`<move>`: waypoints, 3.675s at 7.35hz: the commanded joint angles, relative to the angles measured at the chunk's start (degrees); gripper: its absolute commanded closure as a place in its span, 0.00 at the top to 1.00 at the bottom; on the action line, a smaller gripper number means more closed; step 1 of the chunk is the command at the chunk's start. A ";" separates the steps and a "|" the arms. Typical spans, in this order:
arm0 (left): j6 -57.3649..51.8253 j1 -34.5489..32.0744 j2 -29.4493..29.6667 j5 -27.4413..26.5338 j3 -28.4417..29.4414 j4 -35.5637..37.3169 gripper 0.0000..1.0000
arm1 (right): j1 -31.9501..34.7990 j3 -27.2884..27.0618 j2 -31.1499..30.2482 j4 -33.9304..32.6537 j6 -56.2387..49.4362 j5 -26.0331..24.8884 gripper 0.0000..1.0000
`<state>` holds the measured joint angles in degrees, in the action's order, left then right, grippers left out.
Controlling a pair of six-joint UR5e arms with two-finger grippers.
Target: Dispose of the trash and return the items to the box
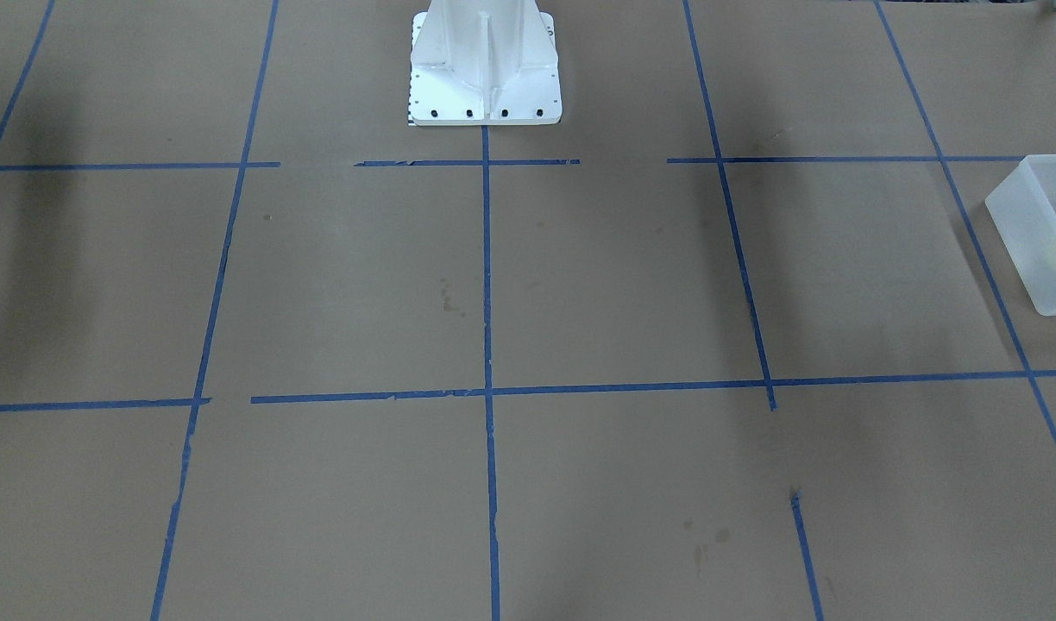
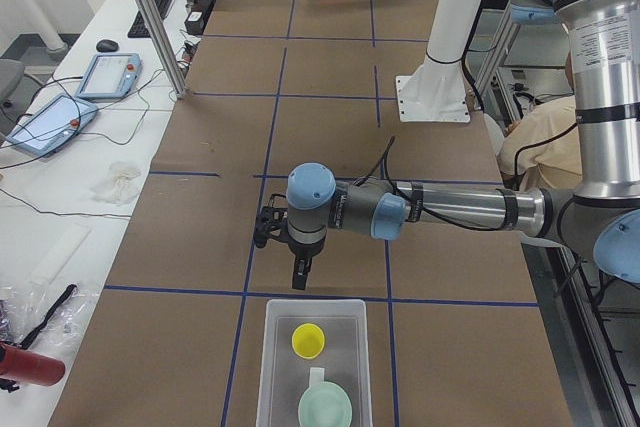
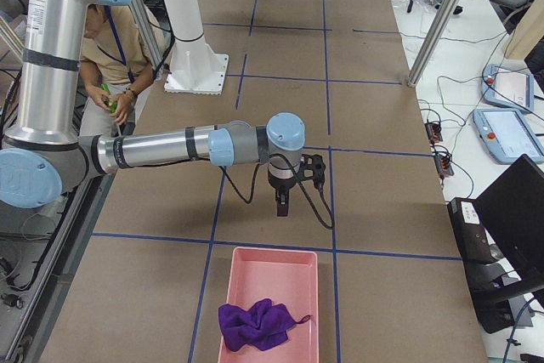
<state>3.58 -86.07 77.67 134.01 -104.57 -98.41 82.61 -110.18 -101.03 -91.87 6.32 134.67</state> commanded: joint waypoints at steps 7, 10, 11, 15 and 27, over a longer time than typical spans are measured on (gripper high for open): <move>-0.07 -0.41 -1.30 5.48 -5.56 0.15 1.00 | -0.08 3.04 5.93 0.20 0.63 -0.72 1.00; 0.02 -0.41 -1.39 5.39 -3.47 0.59 1.00 | -0.08 2.78 5.41 0.12 0.54 -0.81 1.00; 0.02 -0.33 -0.69 5.39 -1.36 0.50 1.00 | 0.01 2.87 4.19 0.03 0.37 -0.37 1.00; -0.07 -0.15 -0.33 -0.36 -2.04 0.32 1.00 | 0.10 2.43 2.59 0.20 -0.08 -0.81 1.00; 0.20 0.02 1.34 0.46 -1.61 0.67 1.00 | 0.01 2.61 1.98 0.20 0.80 0.33 1.00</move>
